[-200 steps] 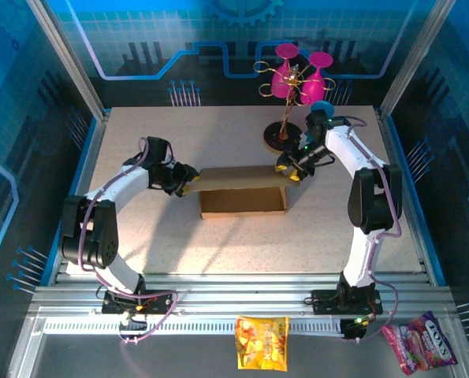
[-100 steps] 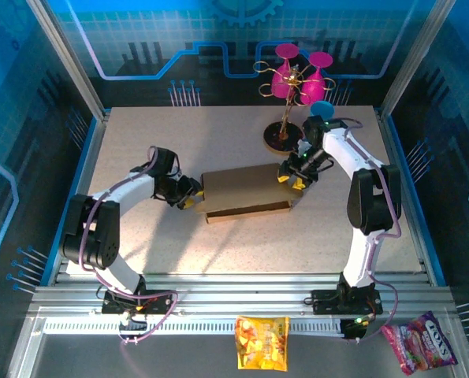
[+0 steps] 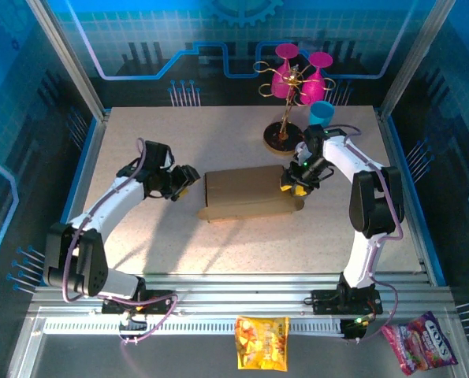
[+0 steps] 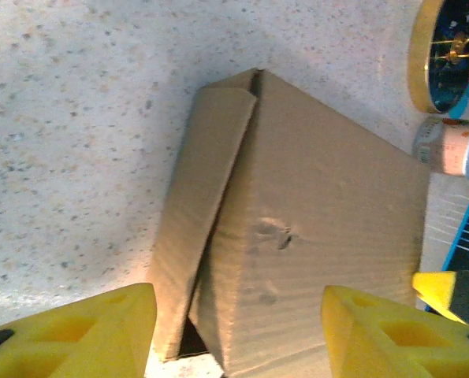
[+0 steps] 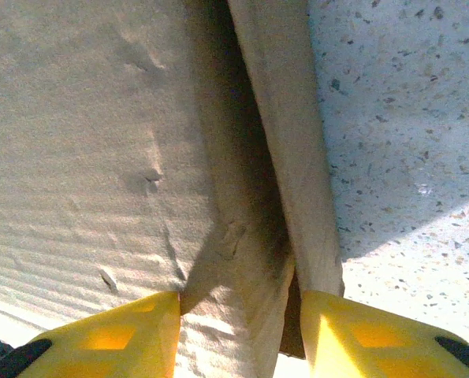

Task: Fold the paper box

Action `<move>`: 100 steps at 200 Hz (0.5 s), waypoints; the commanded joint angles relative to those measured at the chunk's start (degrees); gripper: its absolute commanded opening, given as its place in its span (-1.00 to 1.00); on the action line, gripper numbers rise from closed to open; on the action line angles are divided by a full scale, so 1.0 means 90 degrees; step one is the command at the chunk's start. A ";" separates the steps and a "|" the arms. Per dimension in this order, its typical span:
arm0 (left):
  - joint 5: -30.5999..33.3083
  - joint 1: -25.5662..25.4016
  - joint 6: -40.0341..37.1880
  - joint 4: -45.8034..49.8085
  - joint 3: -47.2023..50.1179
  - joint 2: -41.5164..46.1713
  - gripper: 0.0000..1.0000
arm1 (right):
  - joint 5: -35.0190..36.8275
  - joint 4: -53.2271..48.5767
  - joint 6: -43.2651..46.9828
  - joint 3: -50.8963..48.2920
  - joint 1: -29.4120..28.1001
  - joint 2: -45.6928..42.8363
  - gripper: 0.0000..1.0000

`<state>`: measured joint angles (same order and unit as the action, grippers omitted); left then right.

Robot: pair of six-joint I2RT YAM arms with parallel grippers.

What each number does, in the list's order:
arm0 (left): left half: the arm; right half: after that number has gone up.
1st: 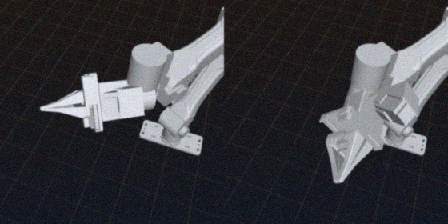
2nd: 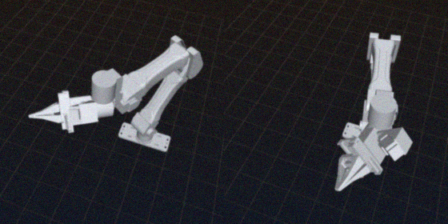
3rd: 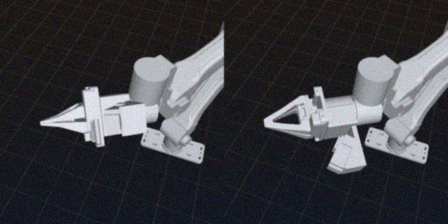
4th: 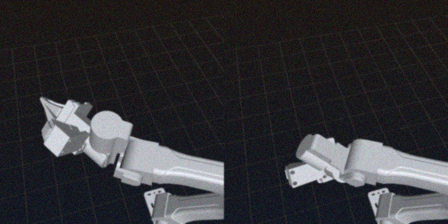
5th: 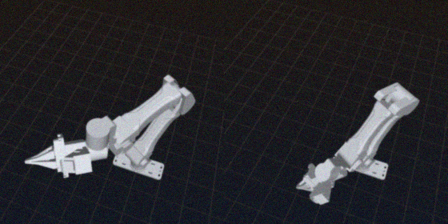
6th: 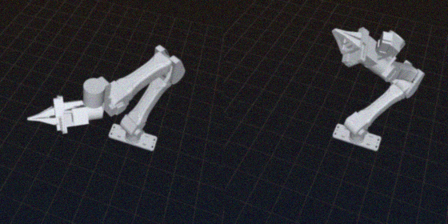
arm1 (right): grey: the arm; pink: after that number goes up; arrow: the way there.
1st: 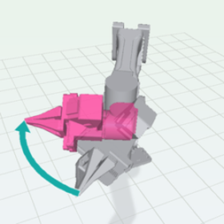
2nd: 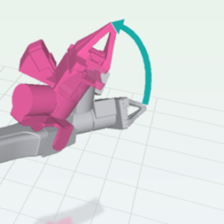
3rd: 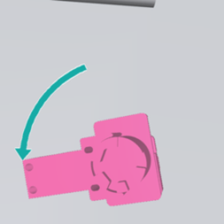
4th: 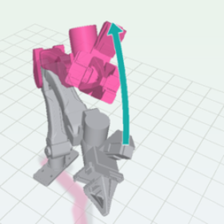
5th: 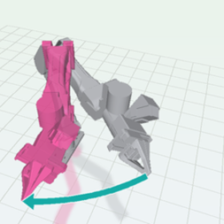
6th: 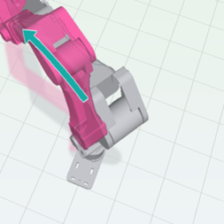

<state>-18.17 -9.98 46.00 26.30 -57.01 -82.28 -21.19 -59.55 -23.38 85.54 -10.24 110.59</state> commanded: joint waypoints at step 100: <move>-0.0573 -0.0442 -0.0296 -0.0627 -0.0041 -0.1773 -0.09 | 0.0049 0.0008 0.0425 0.0081 -0.0030 -0.0332 -0.03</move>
<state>-22.81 -13.39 44.64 22.02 -58.13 -96.75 -20.97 -59.44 -21.50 85.54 -10.24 110.56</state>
